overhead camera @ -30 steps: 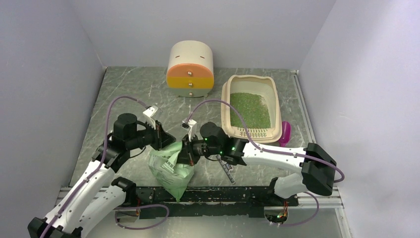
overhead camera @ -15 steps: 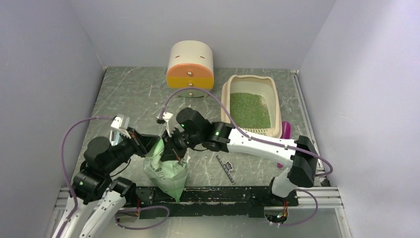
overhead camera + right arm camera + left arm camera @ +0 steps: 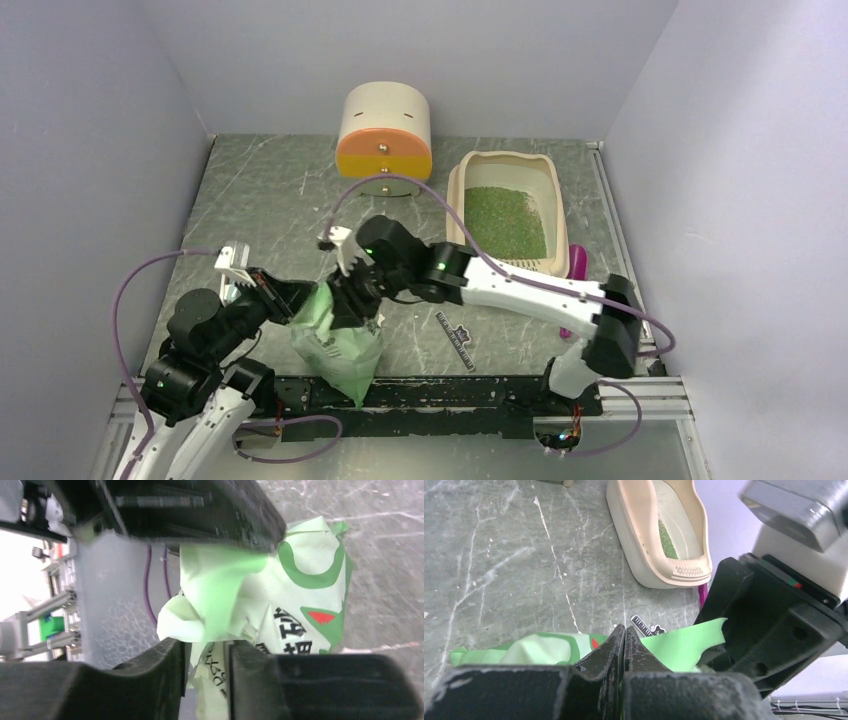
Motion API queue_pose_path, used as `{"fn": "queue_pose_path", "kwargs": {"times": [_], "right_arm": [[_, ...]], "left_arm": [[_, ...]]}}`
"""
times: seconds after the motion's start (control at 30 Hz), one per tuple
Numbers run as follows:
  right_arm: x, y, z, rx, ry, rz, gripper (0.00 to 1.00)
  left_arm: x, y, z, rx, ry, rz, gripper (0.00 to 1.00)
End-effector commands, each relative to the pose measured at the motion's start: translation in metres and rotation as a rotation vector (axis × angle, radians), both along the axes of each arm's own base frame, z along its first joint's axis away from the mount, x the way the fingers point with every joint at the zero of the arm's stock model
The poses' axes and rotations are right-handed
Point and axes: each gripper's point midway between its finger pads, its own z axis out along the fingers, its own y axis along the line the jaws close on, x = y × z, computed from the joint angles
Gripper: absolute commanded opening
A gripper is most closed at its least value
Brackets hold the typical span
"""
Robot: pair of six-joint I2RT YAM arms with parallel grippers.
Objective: Fill the litter box with clean litter
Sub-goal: Close the cat litter bag at the center of the board.
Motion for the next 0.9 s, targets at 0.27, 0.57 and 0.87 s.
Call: {"fn": "queue_pose_path", "kwargs": {"times": [0.27,0.57,0.87], "right_arm": [[0.016,-0.051,-0.057,-0.021,0.047,-0.343,0.75],[0.042,-0.055,-0.087,-0.124,-0.015,-0.465,0.09],[0.106,-0.057,-0.022,-0.088,-0.286,-0.706,0.00]], "left_arm": [[-0.017,-0.014,-0.018,-0.141,0.095,-0.063,0.05],[0.000,-0.023,-0.013,-0.067,0.053,-0.103,0.05],[0.022,-0.005,-0.018,0.018,0.072,0.035,0.23]]}}
